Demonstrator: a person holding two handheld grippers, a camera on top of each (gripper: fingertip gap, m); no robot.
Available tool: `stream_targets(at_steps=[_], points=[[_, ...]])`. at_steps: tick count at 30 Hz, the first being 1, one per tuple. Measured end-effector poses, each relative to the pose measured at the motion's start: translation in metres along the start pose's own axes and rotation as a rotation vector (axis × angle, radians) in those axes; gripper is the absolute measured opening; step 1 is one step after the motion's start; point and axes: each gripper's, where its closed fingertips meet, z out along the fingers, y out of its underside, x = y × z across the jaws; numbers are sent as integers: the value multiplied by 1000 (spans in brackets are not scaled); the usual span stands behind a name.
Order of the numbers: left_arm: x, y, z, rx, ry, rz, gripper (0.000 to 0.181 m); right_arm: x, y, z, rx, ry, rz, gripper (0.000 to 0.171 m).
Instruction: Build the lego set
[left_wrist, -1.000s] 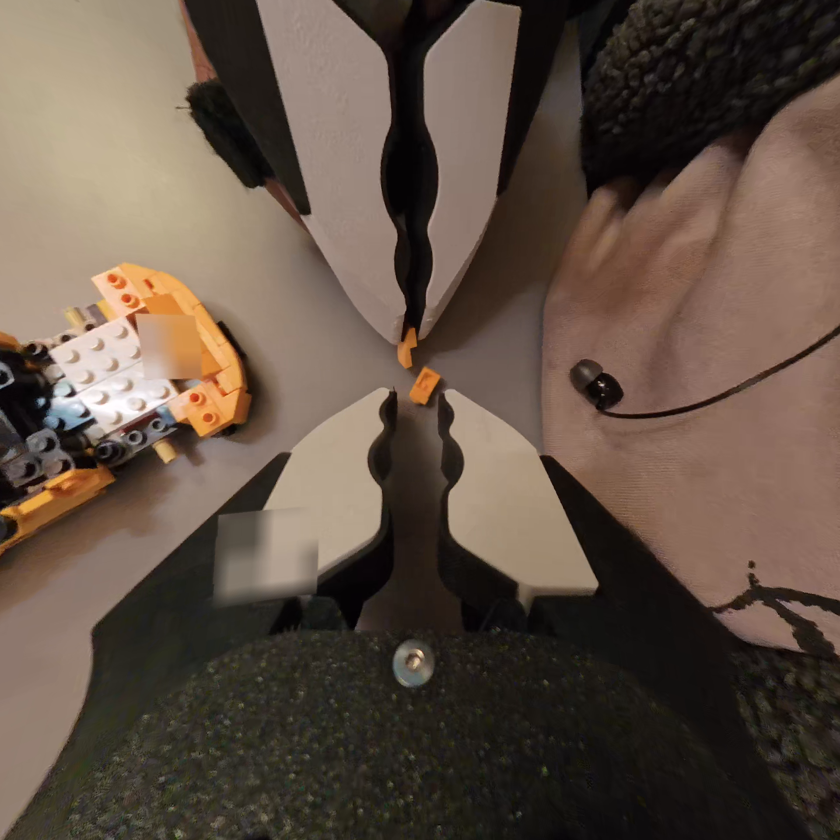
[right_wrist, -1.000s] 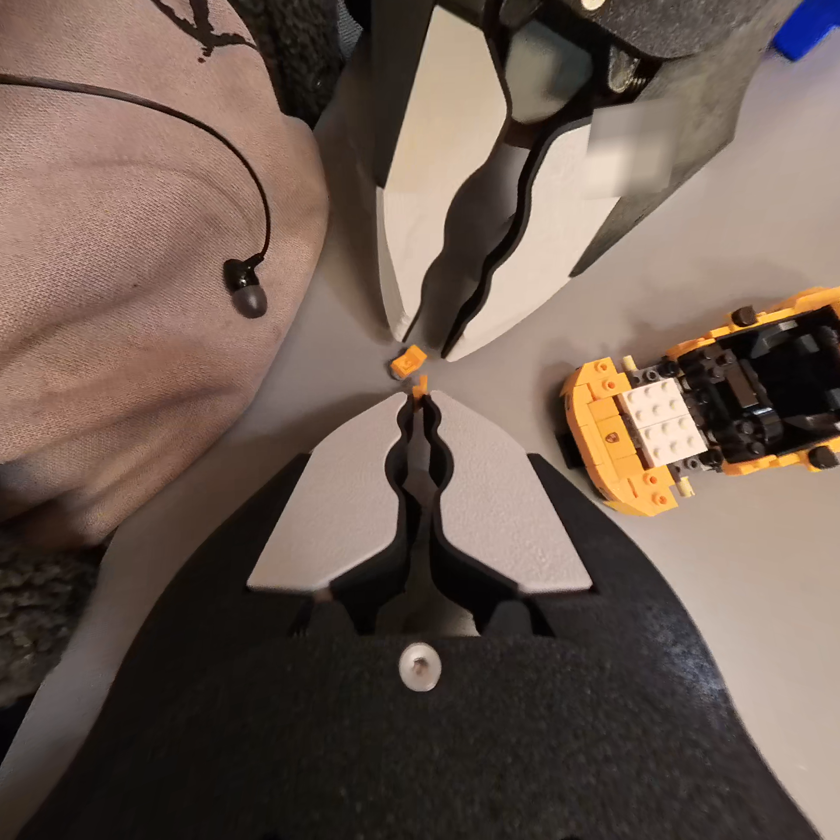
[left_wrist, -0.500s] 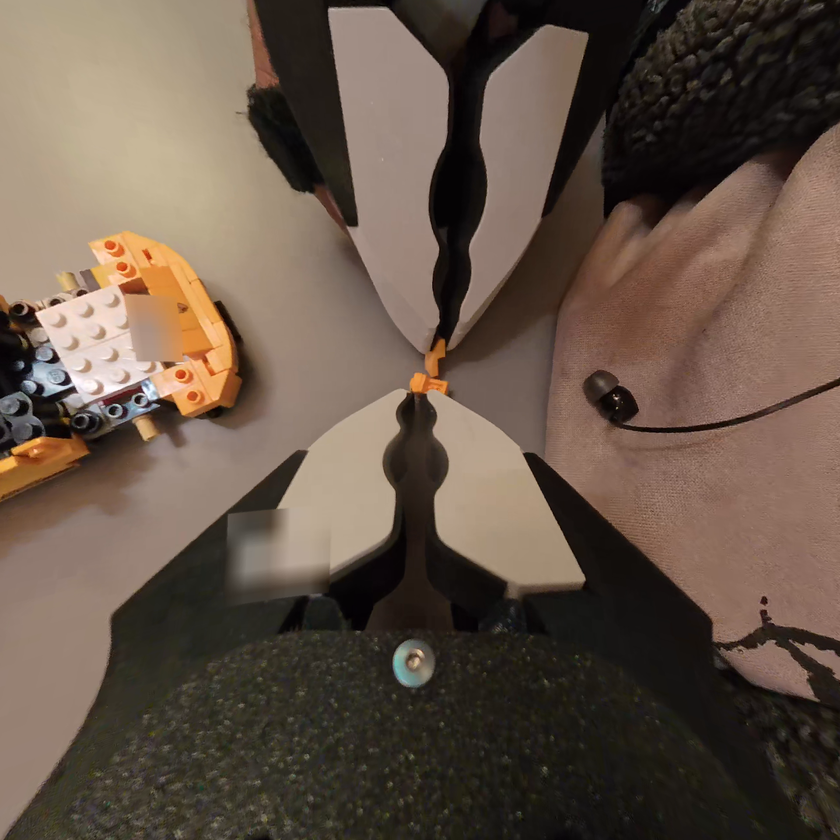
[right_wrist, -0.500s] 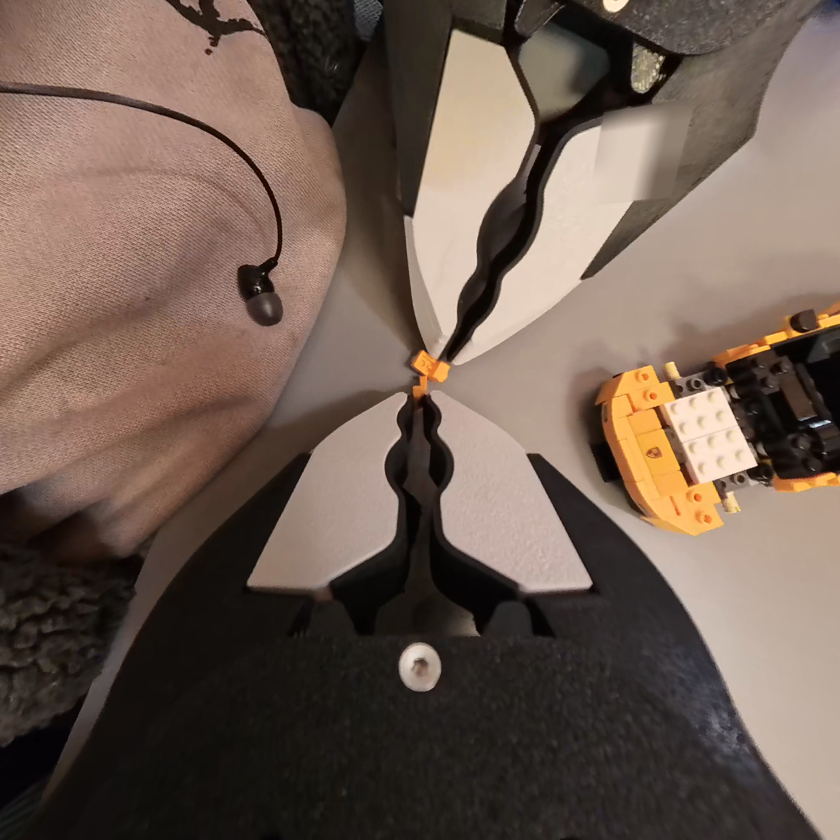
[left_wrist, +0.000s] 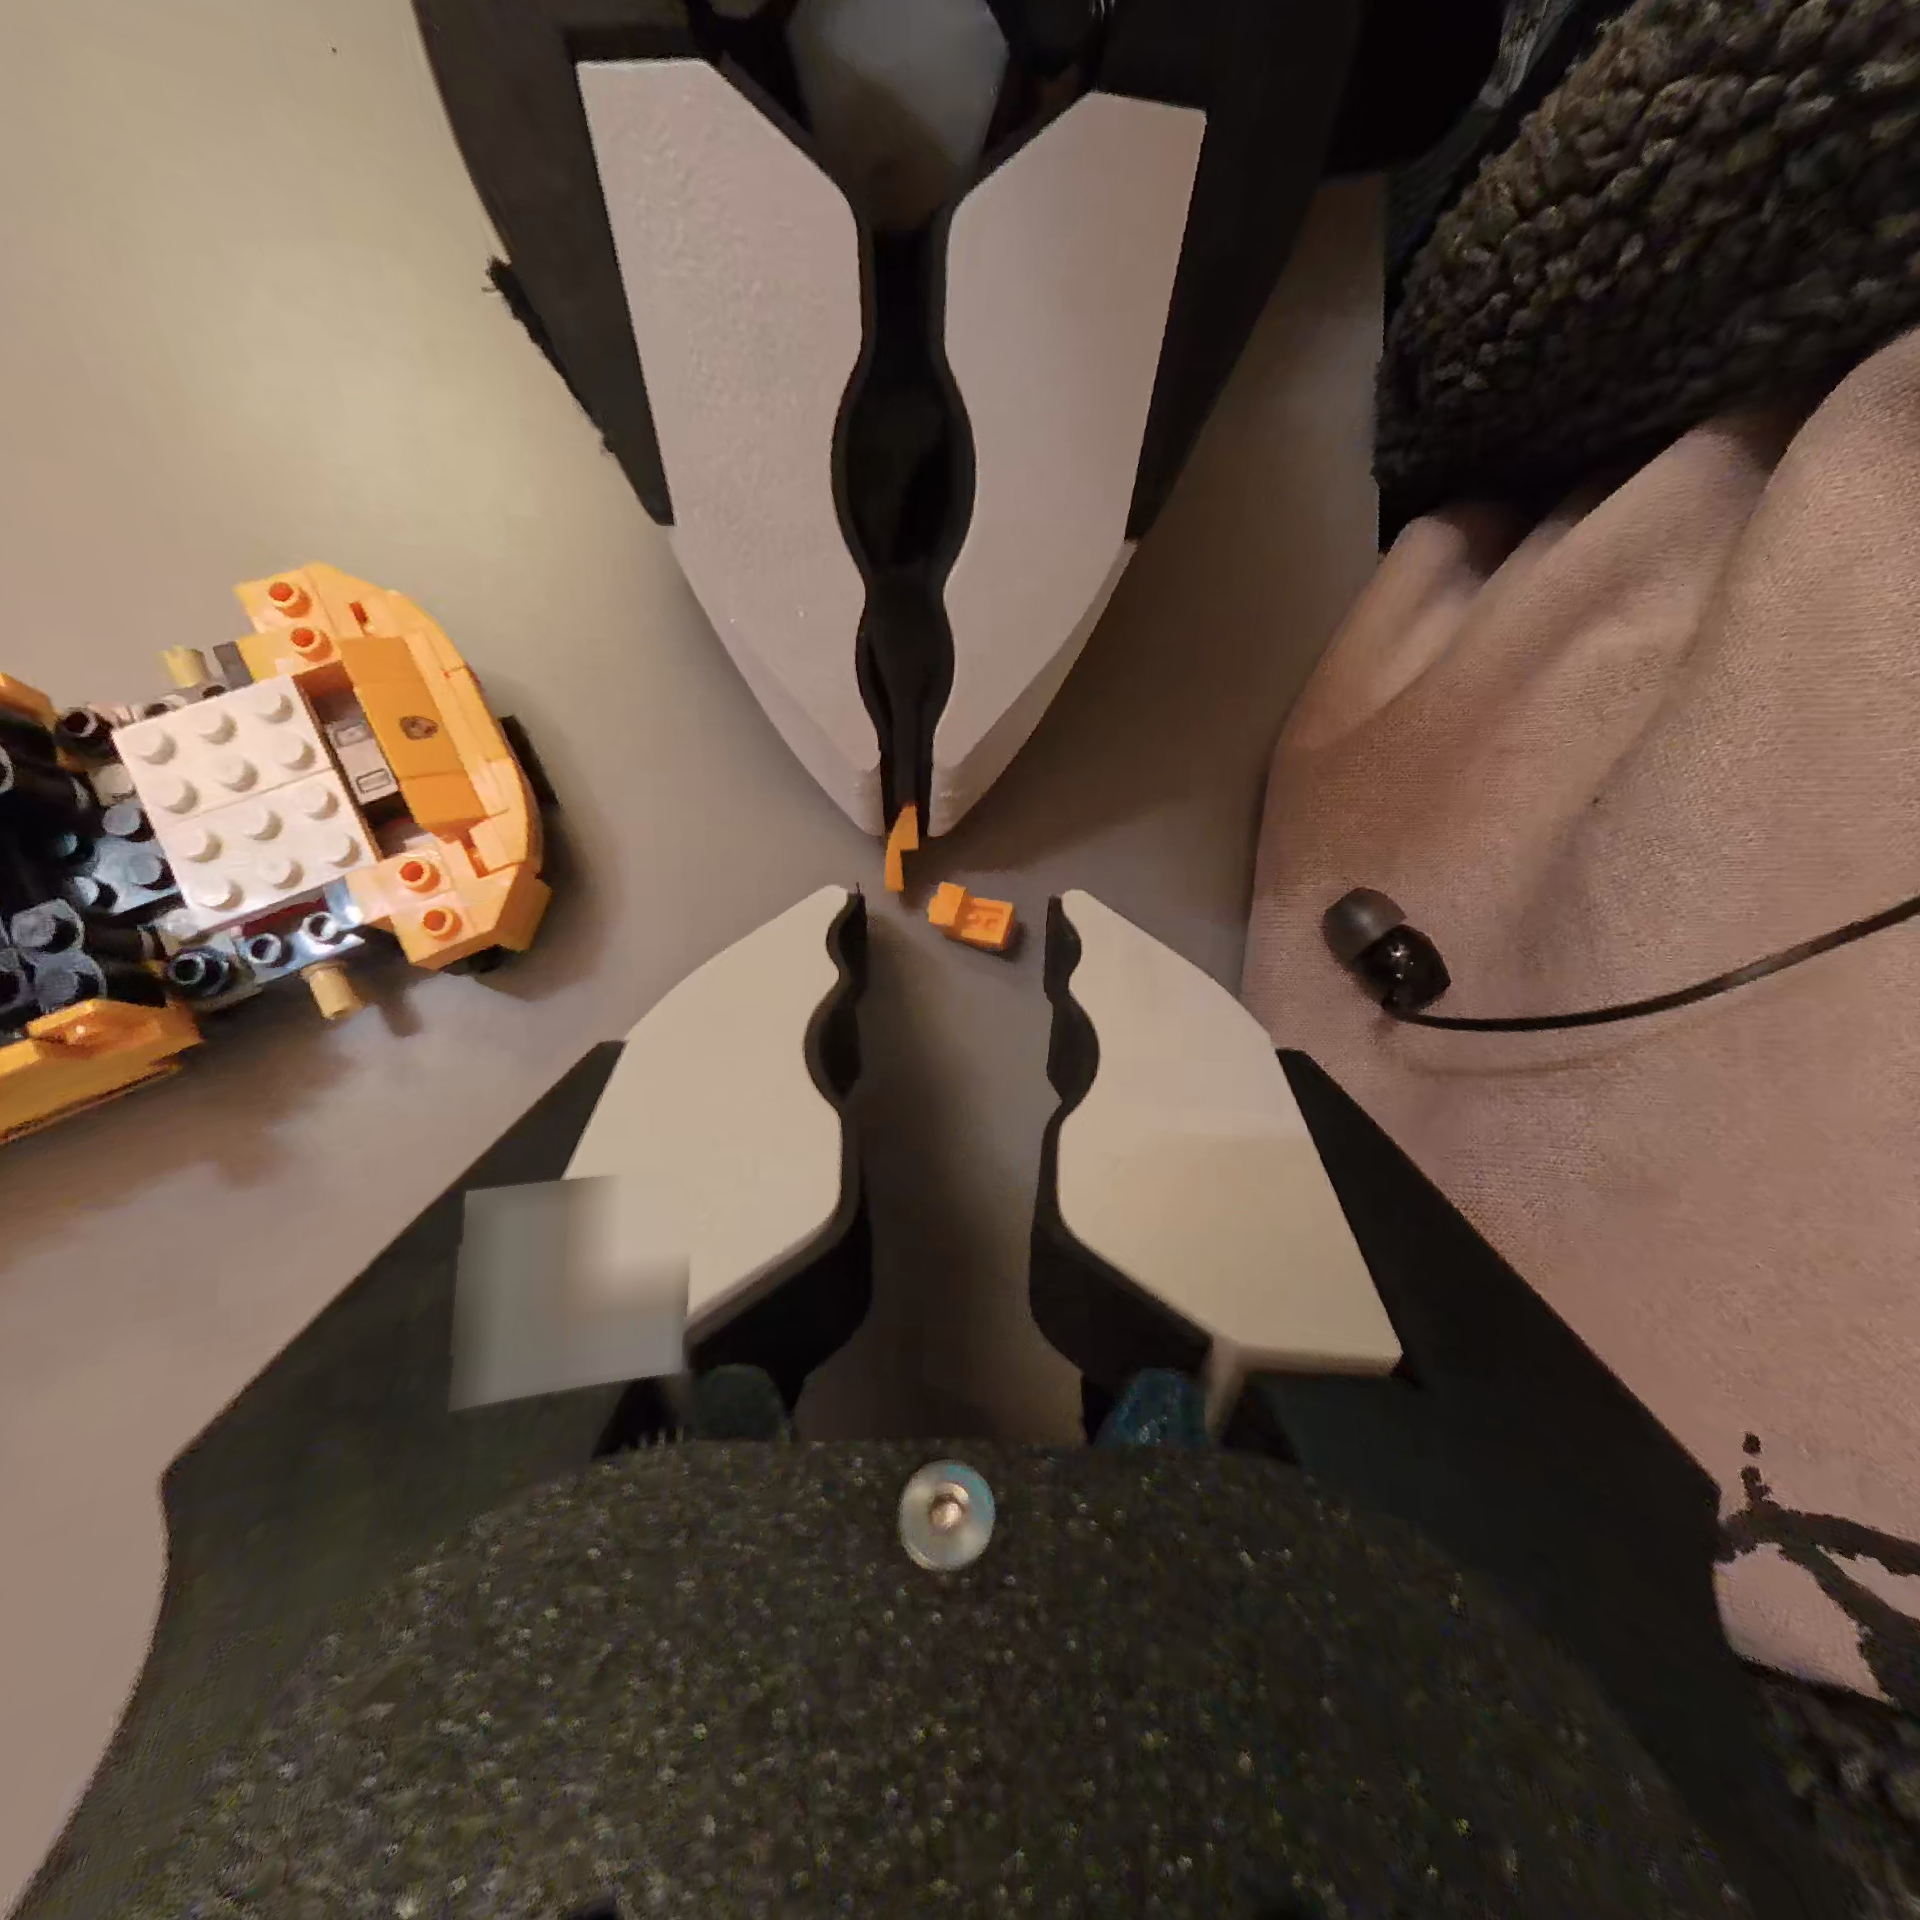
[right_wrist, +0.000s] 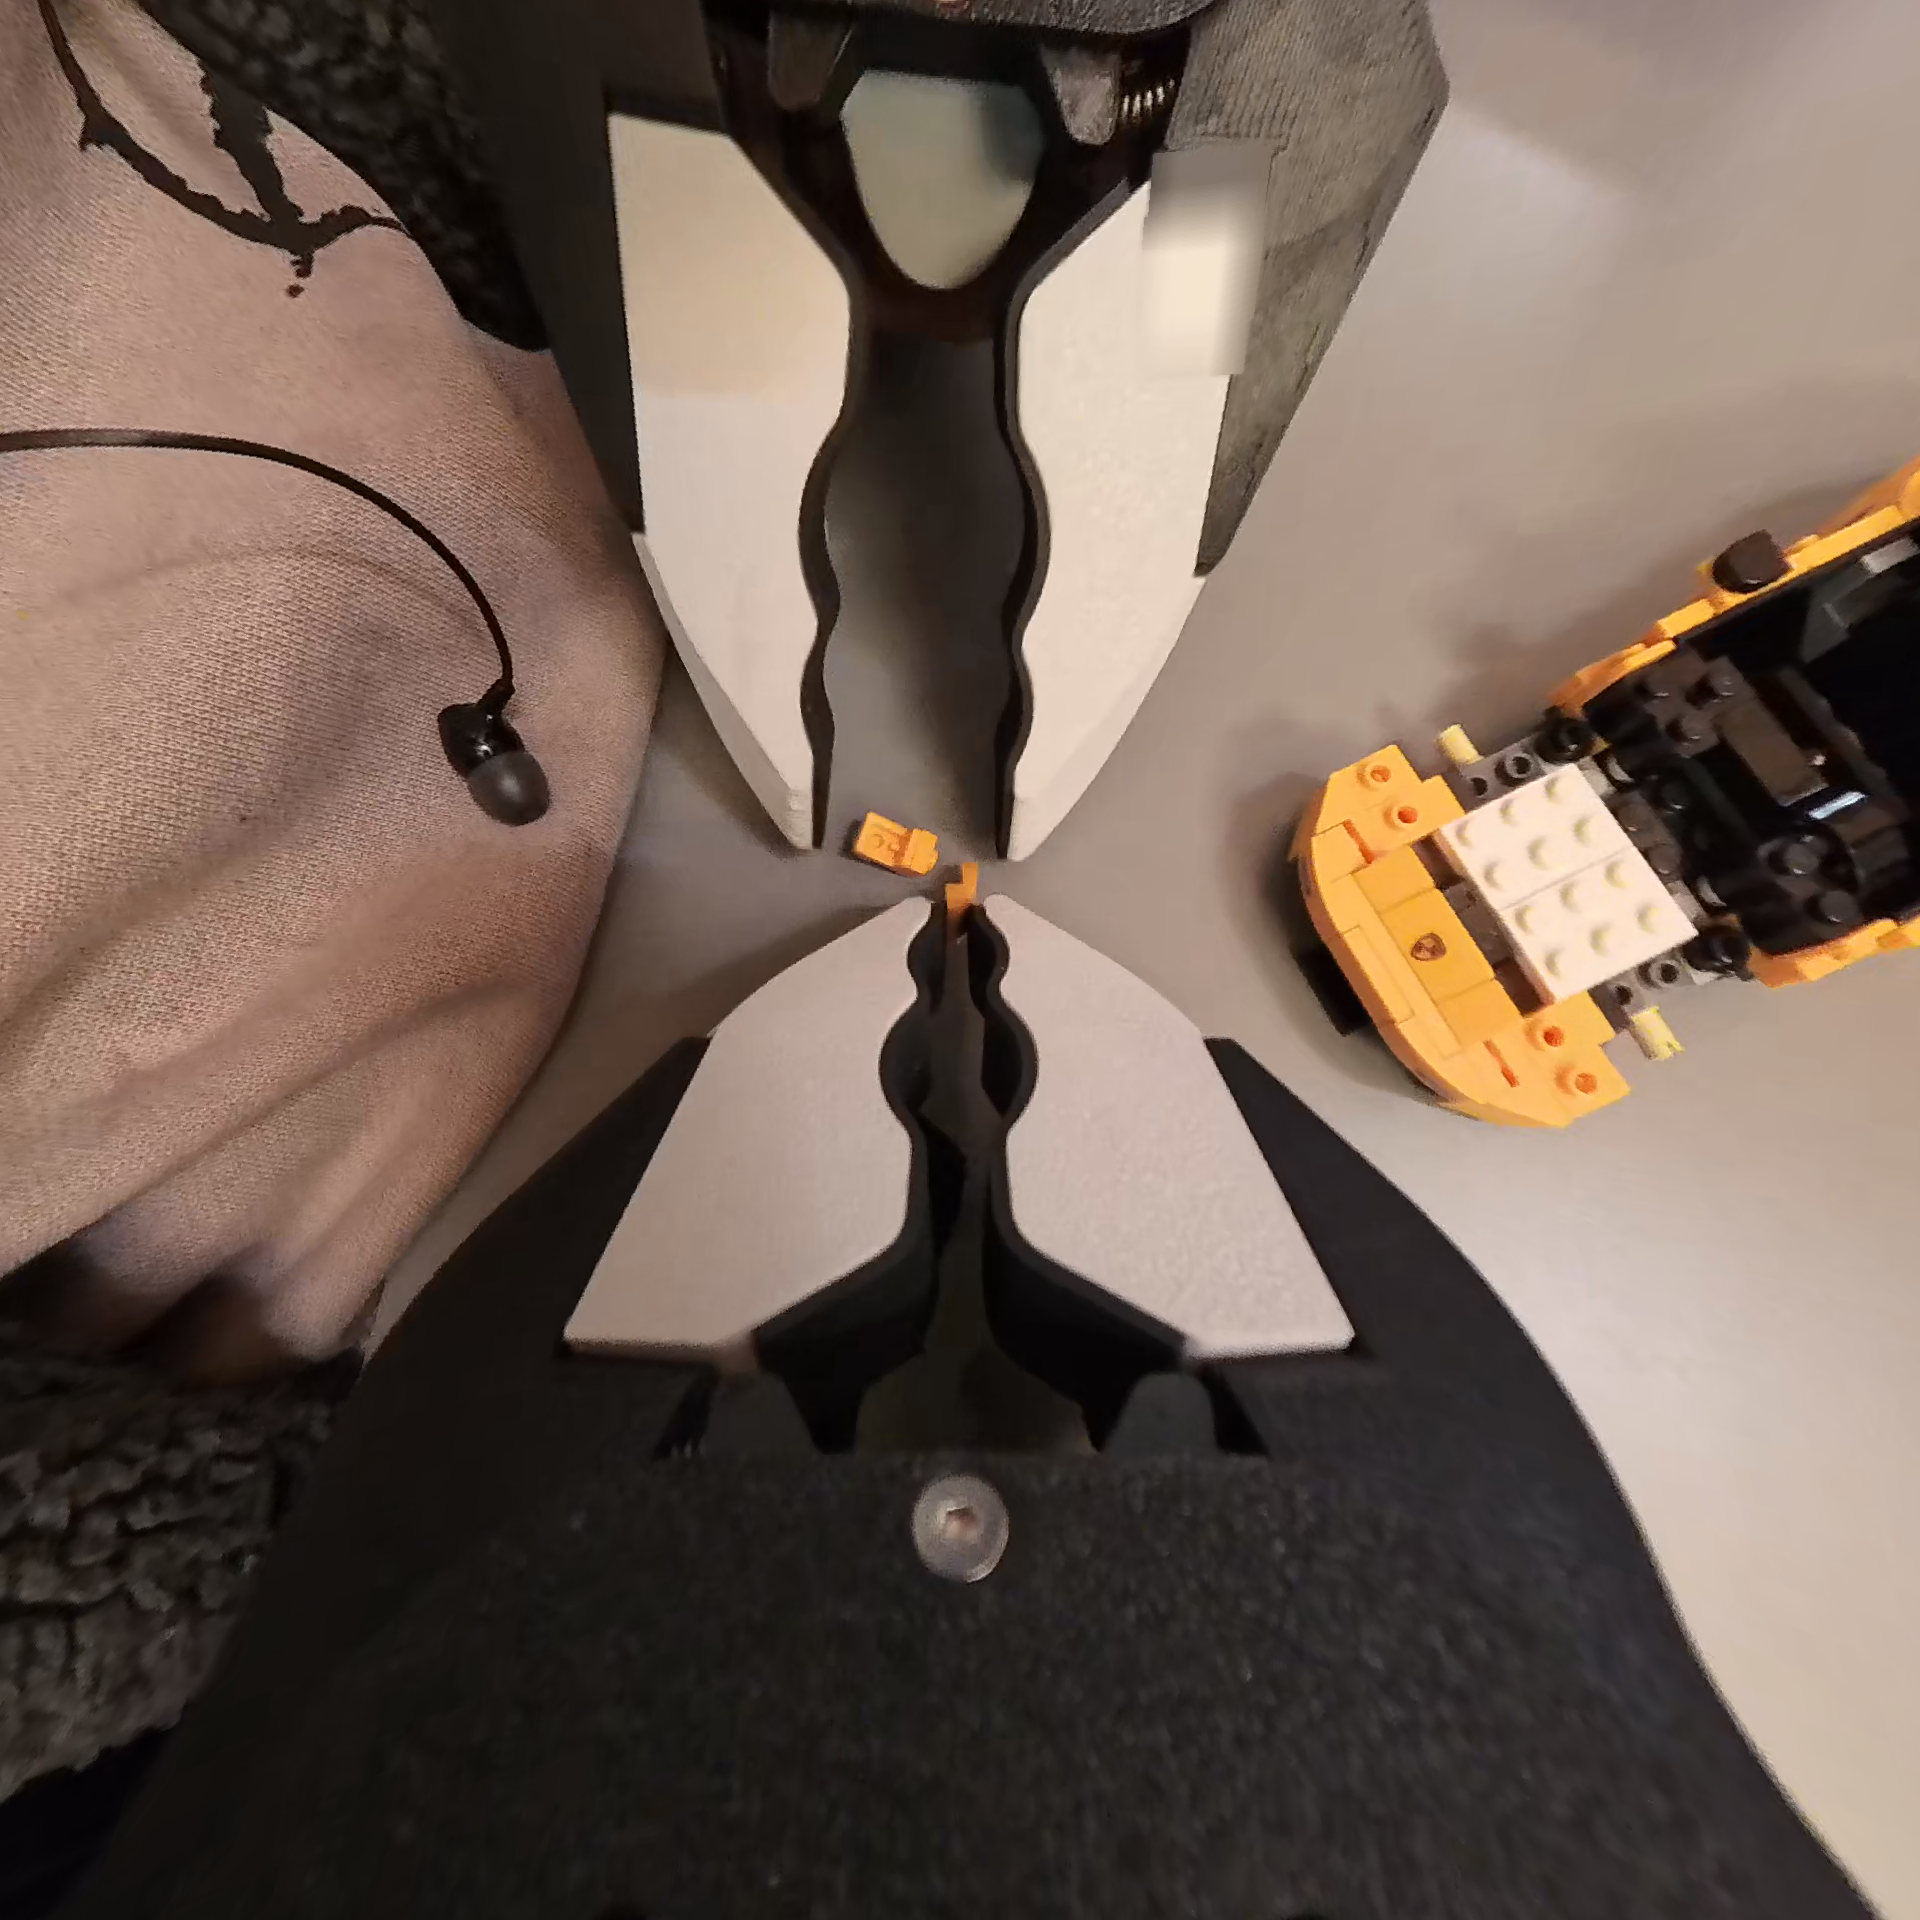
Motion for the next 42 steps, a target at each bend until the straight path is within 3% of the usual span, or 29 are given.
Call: stream_targets(at_steps=[10,17,28,30,42], points=[[-2,4,3,-15,-89,147,18,-2,0,3,-17,12,-28,4],[0,-2,-2,113,-98,137,17,-4,-7,-2,69,-13,-46,4],[7,-43,-41,477,105,-99,16,-2,-47,-43,429,25,-59,3],[8,-49,-47,532,132,-124,9,0,-55,-51,491,37,-52,3],[0,-67,-68,723,263,-390,9,12,-69,-62,550,212,-108,3]])
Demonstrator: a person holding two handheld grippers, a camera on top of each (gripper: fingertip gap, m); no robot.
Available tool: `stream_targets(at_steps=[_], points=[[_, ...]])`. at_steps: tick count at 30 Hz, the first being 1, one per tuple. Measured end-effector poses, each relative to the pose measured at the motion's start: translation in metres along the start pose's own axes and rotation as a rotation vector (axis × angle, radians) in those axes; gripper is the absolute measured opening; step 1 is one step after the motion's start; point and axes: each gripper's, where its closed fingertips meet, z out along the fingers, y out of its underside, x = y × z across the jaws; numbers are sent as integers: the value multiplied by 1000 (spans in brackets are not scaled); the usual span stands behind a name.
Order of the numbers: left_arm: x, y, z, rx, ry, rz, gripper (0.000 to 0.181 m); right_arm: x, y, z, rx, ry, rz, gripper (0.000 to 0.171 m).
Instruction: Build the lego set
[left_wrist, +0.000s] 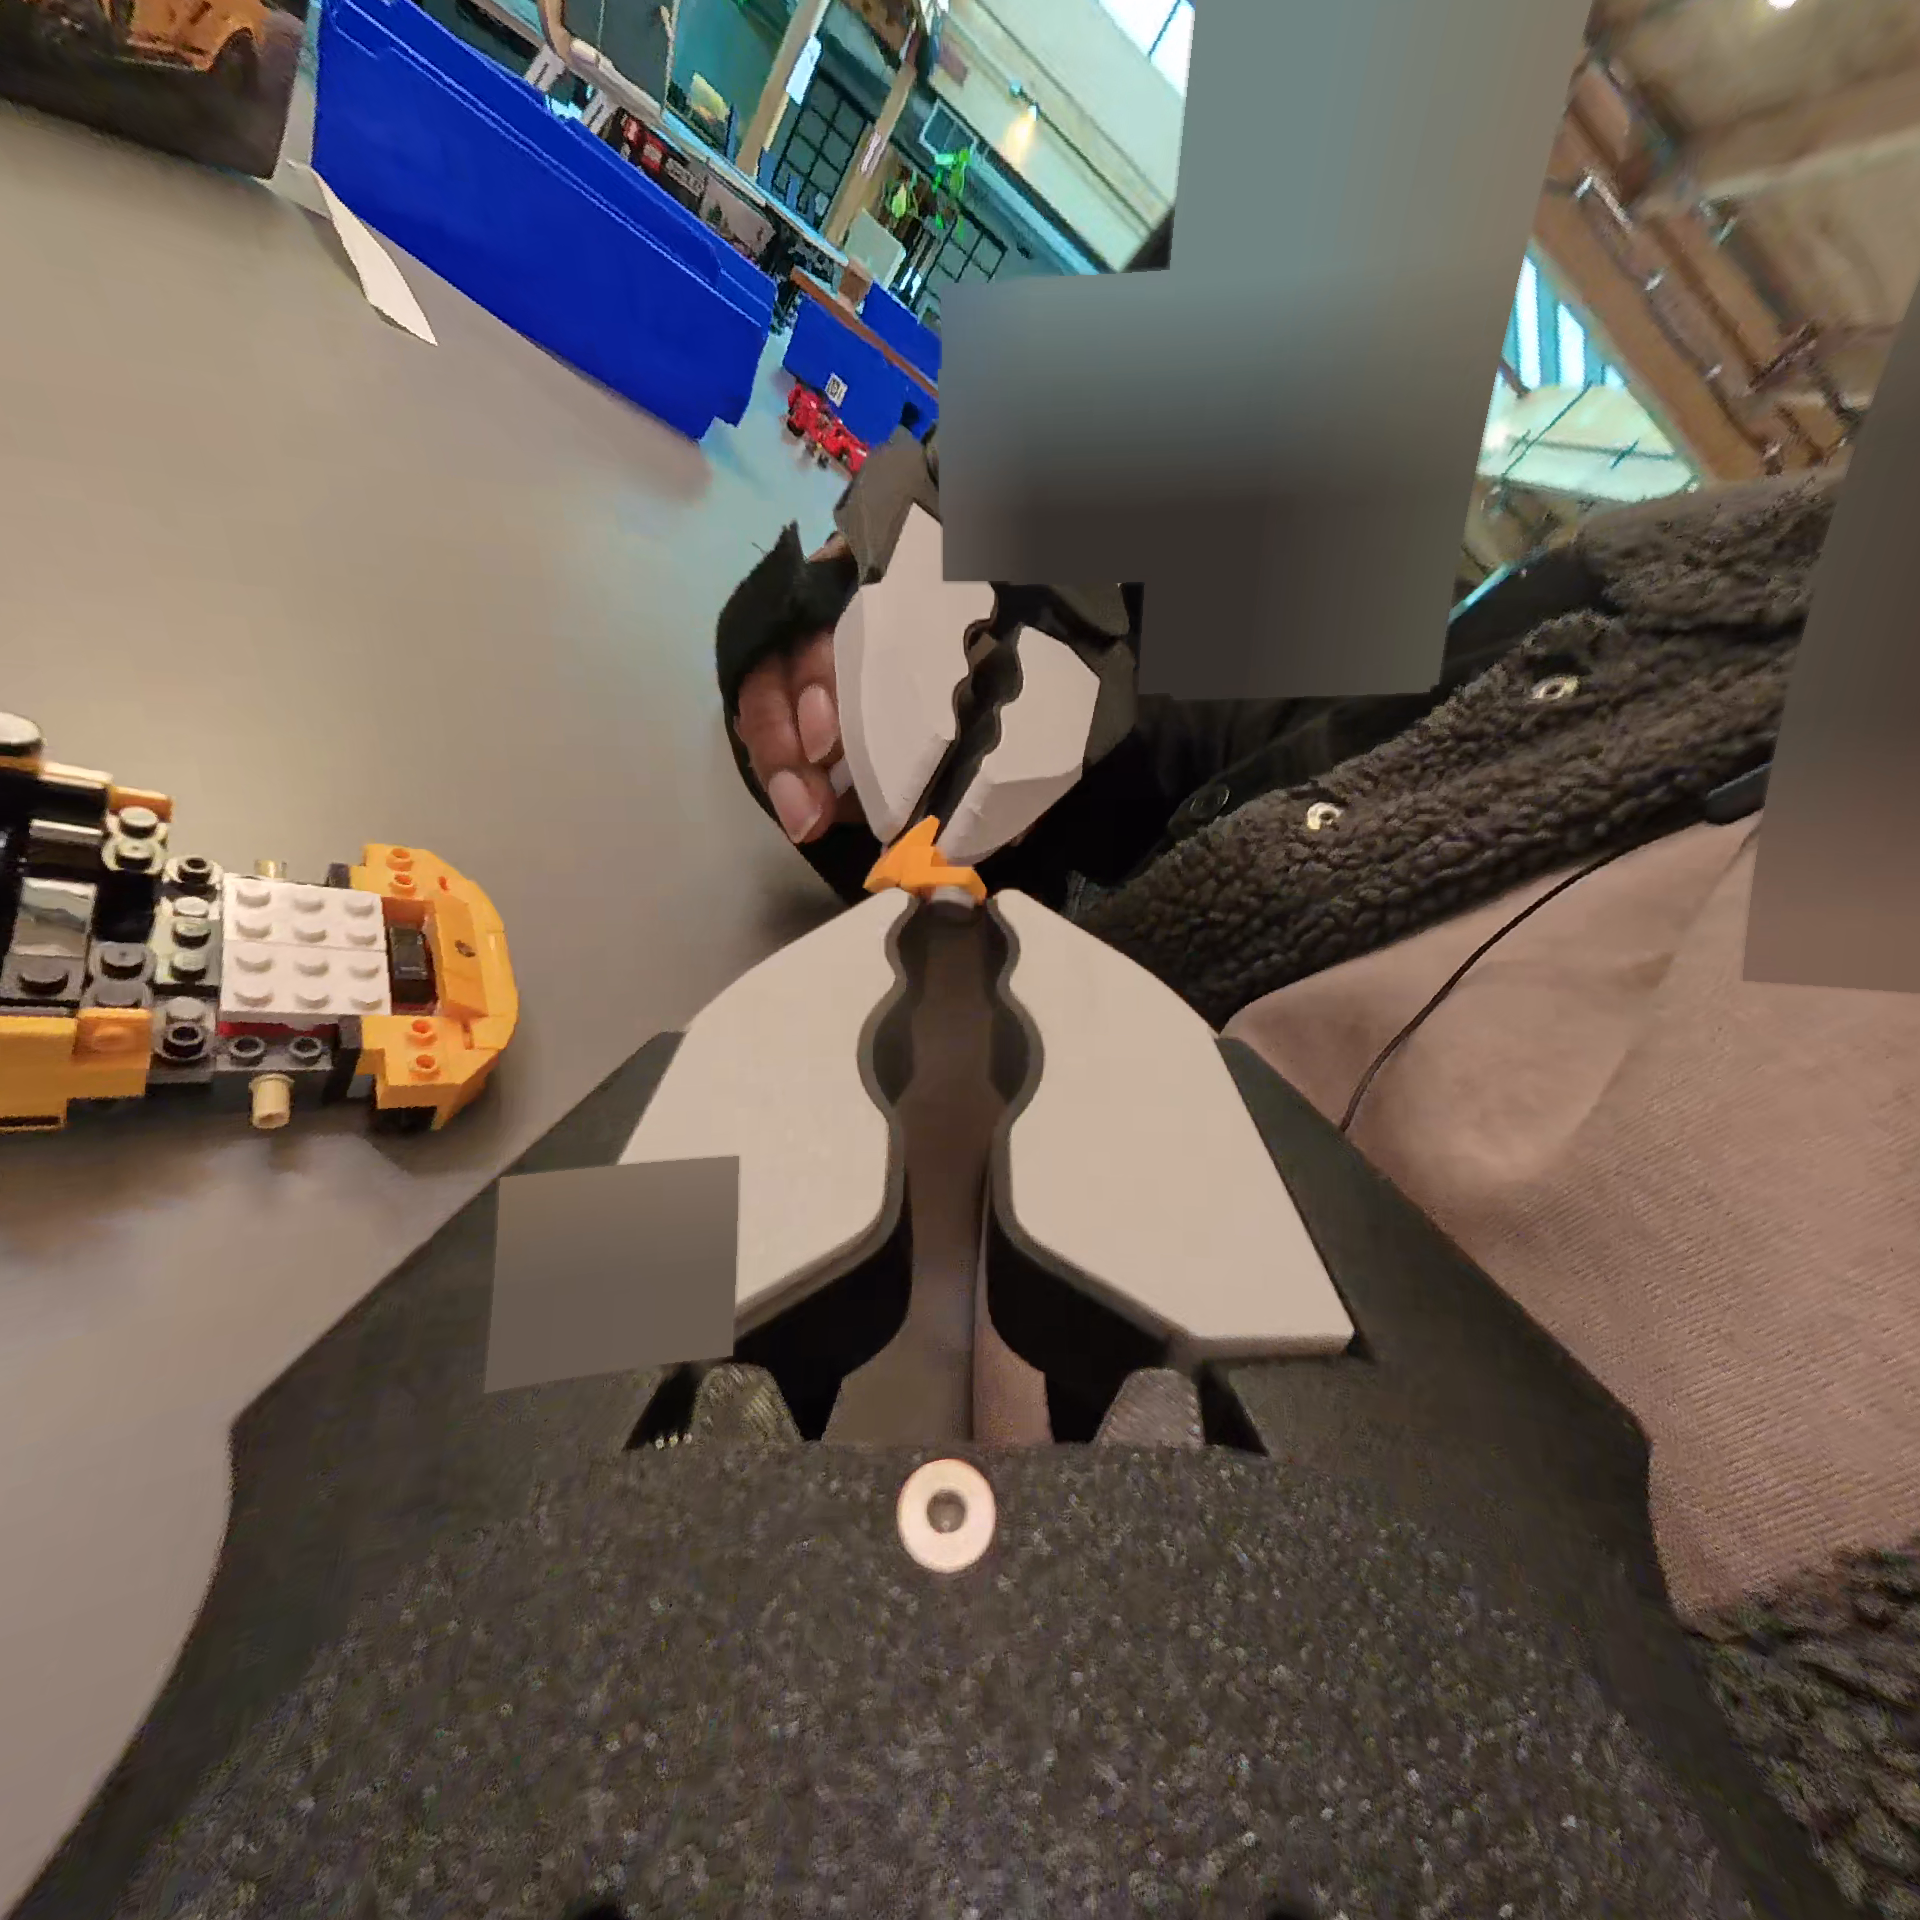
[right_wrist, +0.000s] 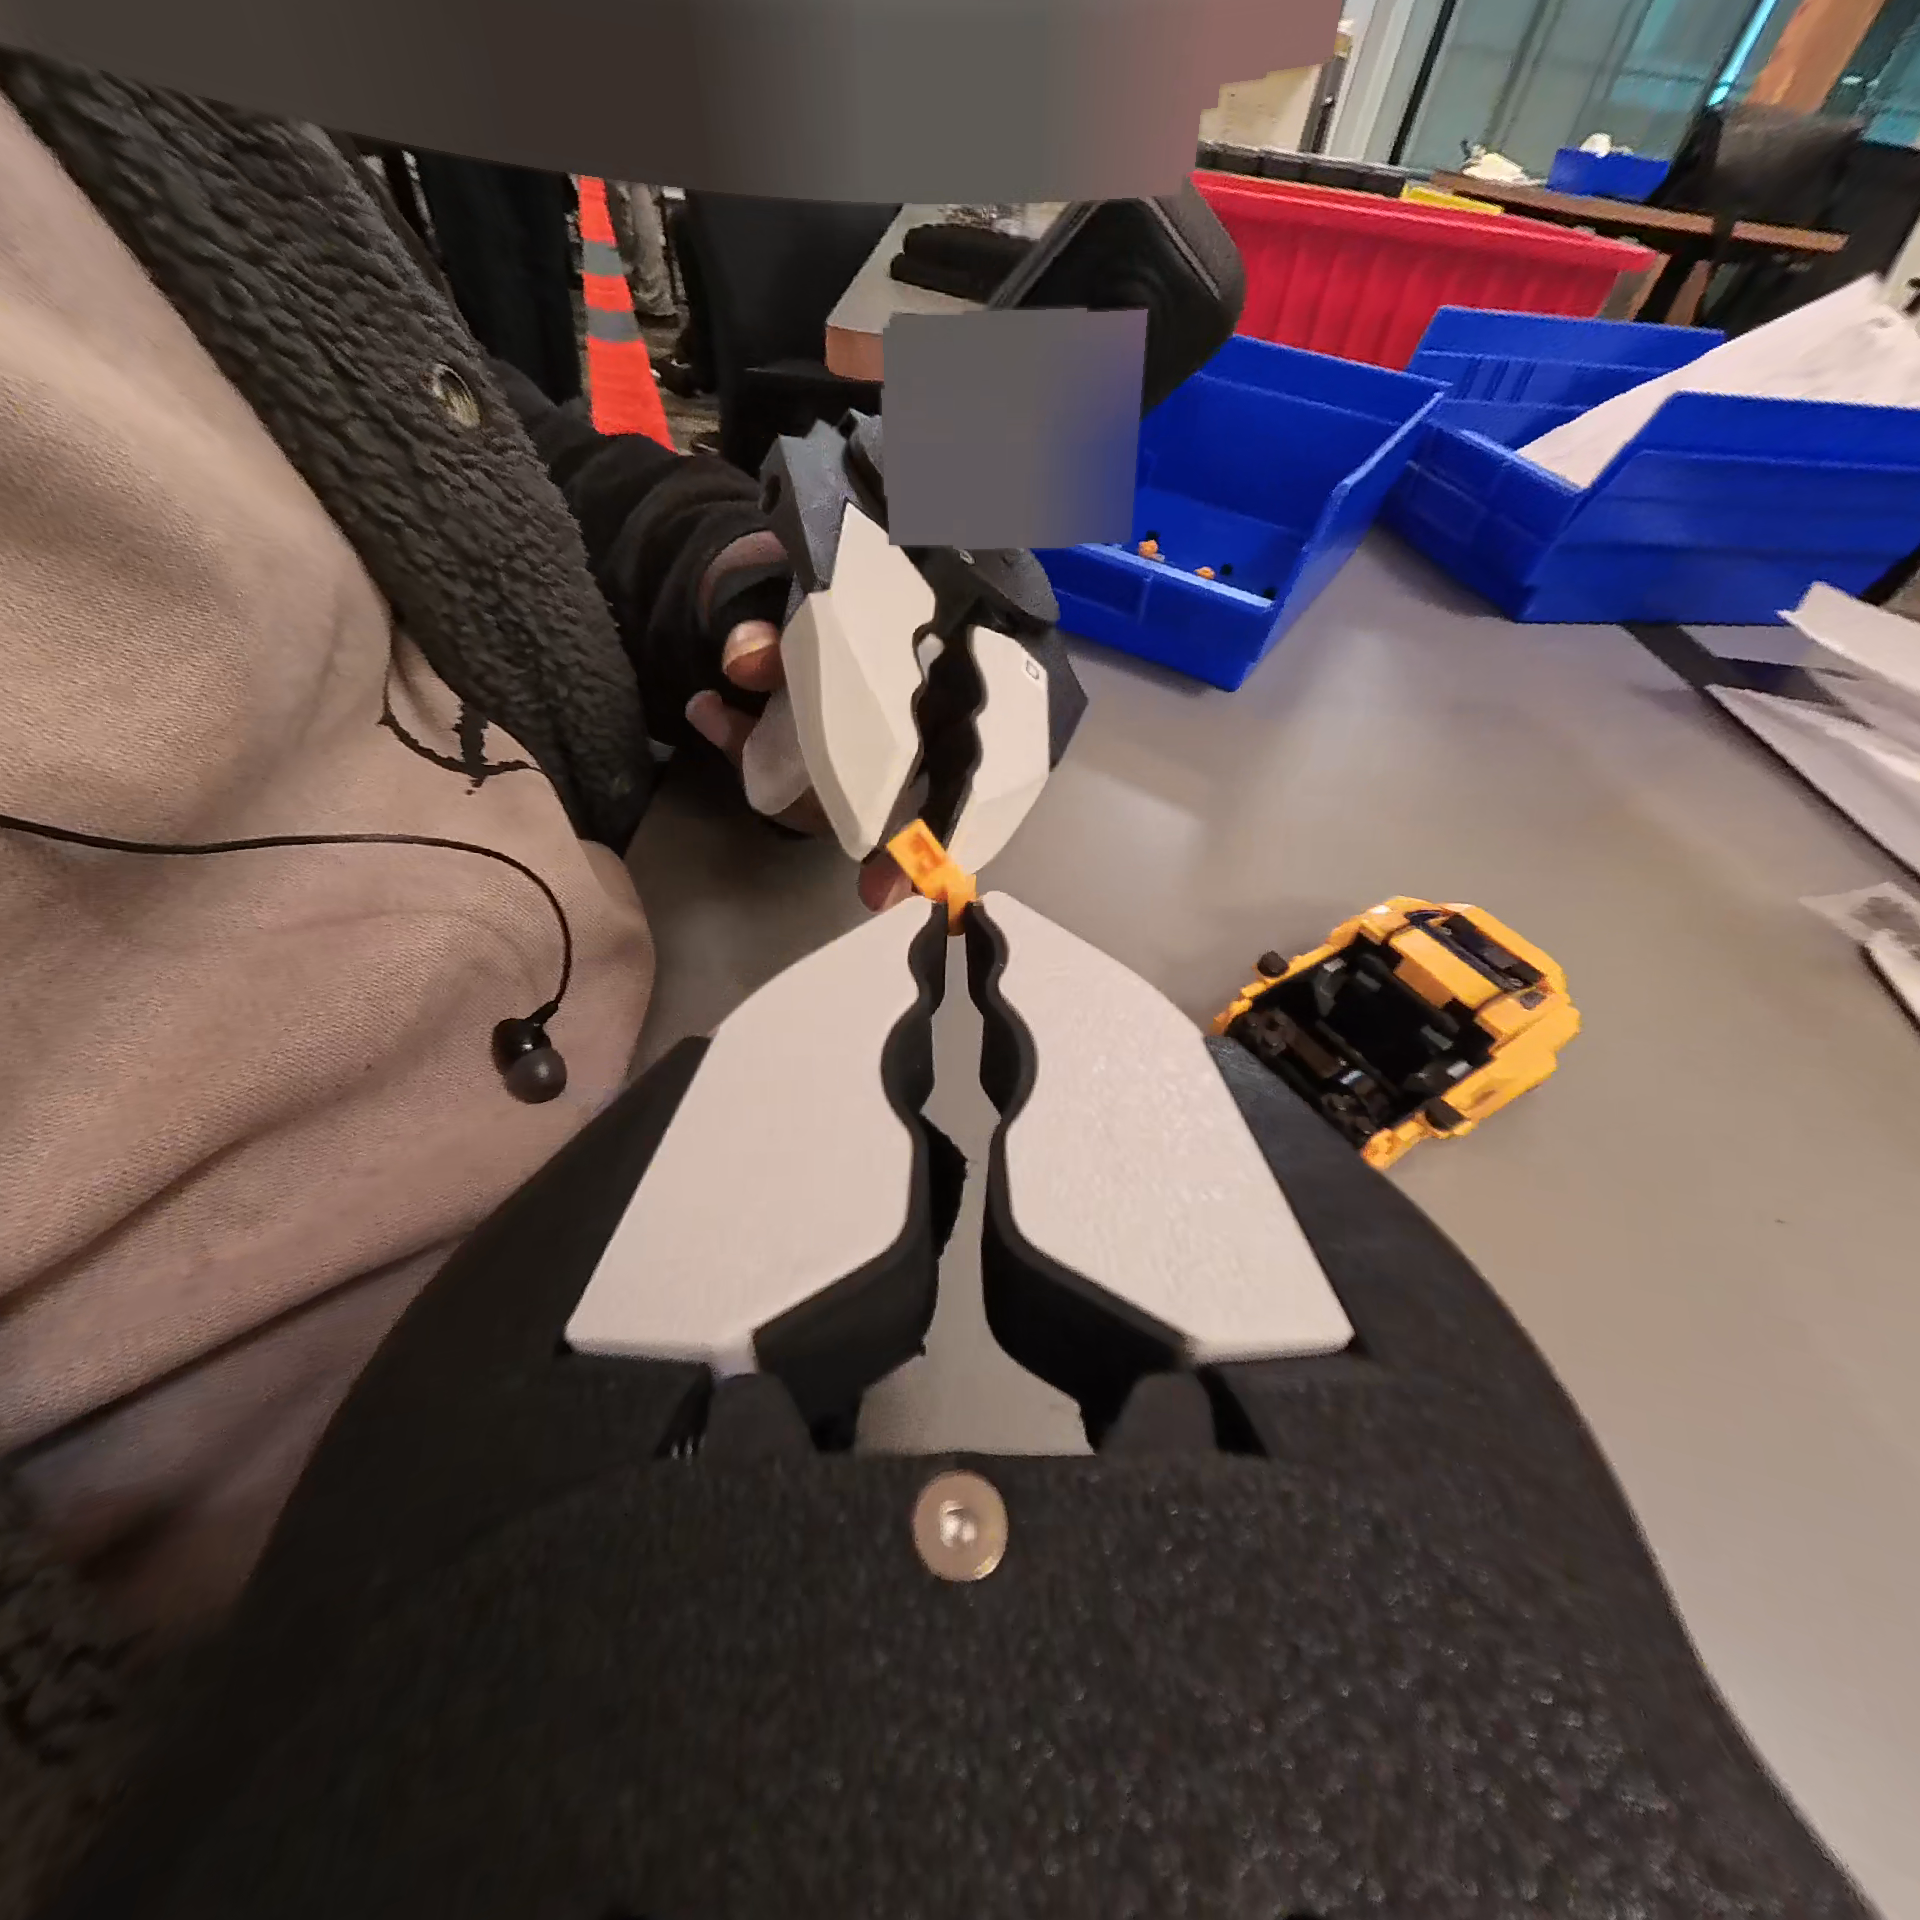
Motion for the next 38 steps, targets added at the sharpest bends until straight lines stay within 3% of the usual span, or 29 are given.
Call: stream_targets(at_steps=[10,20,38], points=[[-11,3,2,-7,-62,-46,8,3,5,5,-41,57,-41,3],[17,-7,-4,66,270,-288,7,-10,-20,-5,127,-55,-24,3],[47,-20,1,134,525,-445,7,-22,-44,-11,272,-90,-74,3]])
